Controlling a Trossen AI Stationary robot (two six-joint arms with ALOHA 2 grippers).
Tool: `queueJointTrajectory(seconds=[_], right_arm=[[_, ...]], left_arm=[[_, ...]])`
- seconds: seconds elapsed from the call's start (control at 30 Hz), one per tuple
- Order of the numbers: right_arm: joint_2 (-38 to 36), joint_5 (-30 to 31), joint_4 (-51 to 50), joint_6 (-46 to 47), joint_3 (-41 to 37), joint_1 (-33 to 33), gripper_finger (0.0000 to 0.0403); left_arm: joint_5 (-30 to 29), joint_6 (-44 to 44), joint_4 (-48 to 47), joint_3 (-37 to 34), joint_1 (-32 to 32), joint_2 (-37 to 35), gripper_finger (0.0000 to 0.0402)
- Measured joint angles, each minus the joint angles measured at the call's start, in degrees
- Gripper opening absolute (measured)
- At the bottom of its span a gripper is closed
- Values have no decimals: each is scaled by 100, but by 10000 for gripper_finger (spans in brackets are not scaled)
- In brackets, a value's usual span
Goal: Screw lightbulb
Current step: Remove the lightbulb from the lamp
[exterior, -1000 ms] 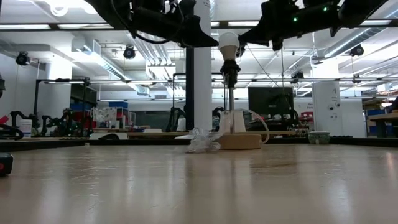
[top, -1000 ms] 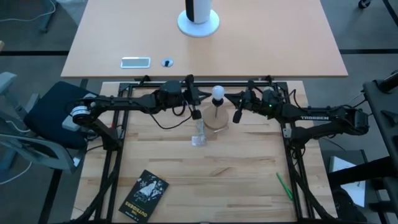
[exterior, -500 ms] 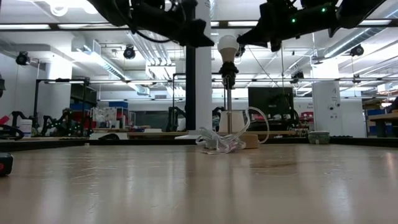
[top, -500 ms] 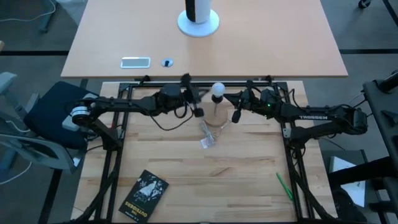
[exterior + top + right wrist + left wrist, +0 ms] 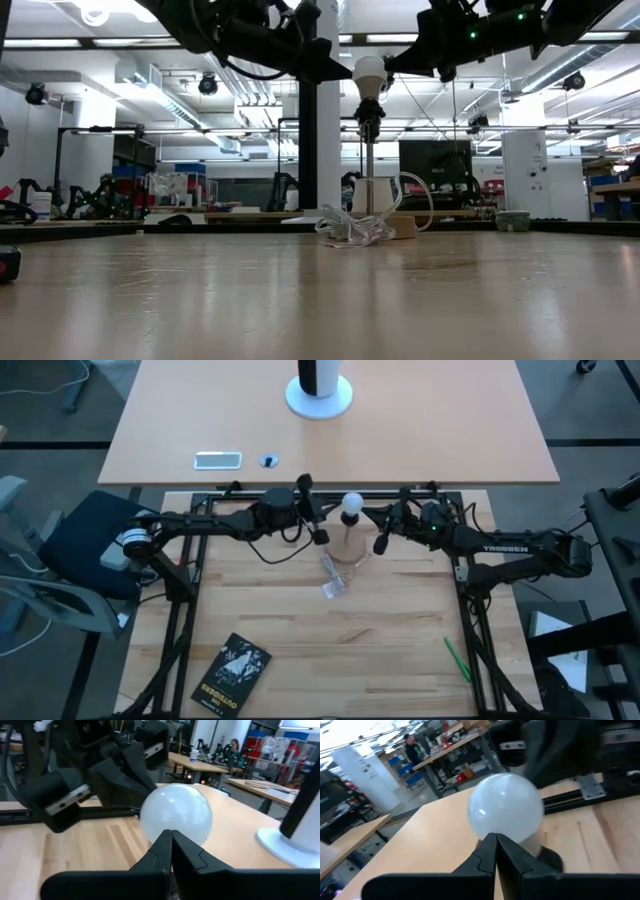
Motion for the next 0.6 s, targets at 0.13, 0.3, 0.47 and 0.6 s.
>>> queueJointTrajectory(seconds=[0.13, 0.3, 0.47, 0.6], right_arm=[[-2, 242, -8, -4, 0, -62, 0], [1, 129, -131, 24, 12, -69, 0], [-242, 62, -343, 139, 11, -56, 0], [-404, -256, -382, 254, 11, -54, 0]], left_arm=[[494, -22, -201, 37, -26, -26, 0], [490, -88, -293, 57, -69, -31, 0], [-162, -110, -252, 57, -55, -100, 0], [-670, -90, -96, 57, 4, -61, 0]])
